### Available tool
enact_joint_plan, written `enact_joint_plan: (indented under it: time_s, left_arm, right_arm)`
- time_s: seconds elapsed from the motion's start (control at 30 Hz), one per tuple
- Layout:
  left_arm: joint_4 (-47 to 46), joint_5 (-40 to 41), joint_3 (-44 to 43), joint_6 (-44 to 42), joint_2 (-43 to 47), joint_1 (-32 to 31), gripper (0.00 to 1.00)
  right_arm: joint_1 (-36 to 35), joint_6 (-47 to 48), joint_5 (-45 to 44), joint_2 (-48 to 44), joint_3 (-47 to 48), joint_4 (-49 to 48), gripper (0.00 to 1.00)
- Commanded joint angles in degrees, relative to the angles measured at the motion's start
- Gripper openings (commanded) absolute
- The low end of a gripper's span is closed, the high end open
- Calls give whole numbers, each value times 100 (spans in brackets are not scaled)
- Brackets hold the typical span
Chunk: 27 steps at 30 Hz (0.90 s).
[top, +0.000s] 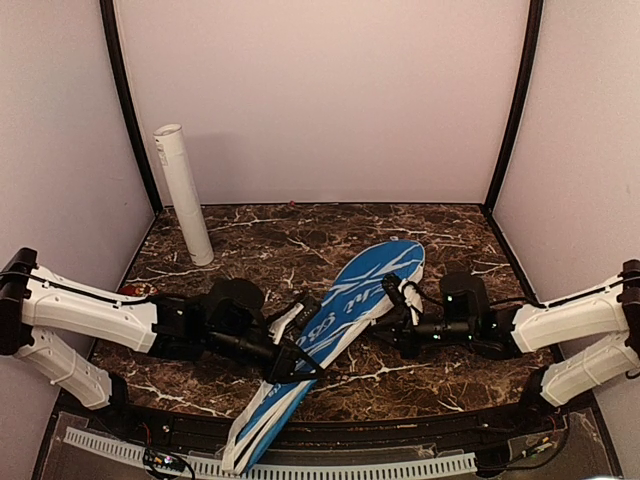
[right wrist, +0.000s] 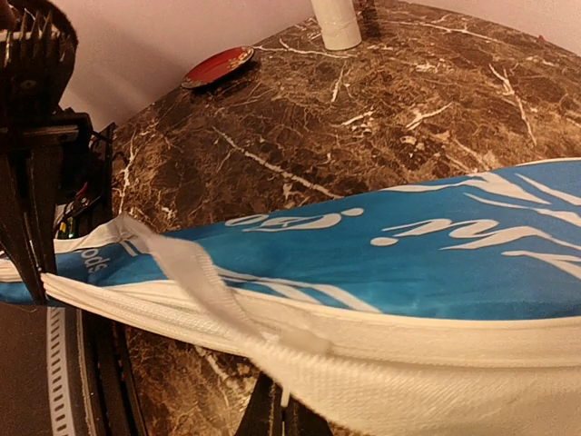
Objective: Pack up the badminton gear
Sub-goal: Zip the zipper on the racket bag.
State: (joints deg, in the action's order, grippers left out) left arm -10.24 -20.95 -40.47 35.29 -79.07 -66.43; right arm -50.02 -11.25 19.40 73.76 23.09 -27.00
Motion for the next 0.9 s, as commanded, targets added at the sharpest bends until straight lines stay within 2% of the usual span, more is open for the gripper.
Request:
enact_joint_plan:
  time_s: [0.0, 0.07, 0.1, 0.3, 0.4, 0.67, 0.87]
  left_arm:
    - [-419, -178, -585, -194, -214, 34, 19]
    - [-328, -184, -835, -330, -269, 44, 33]
    - [-306, -163, -950, -390, -275, 43, 37]
    - [-172, 151, -1516, -518, -474, 287, 40]
    - [172, 186, -1884, -481, -896, 485, 44]
    - [934, 156, -3299, -948, -2243, 509, 55]
    - [1117, 22, -4130, -1188, -2979, 509, 63]
  right_arm:
    - [-393, -614, -399, -338, -349, -200, 0]
    - [-394, -775, -577, -524, -540, -354, 0]
    - [-395, -827, -639, -612, -596, -407, 0]
    - [-395, -914, -792, -816, -698, -452, 0]
    - [-397, -953, -798, -851, -717, -495, 0]
    - [-395, -1029, -802, -900, -819, -593, 0]
    - [-395, -1027, -767, -884, -833, -598, 0]
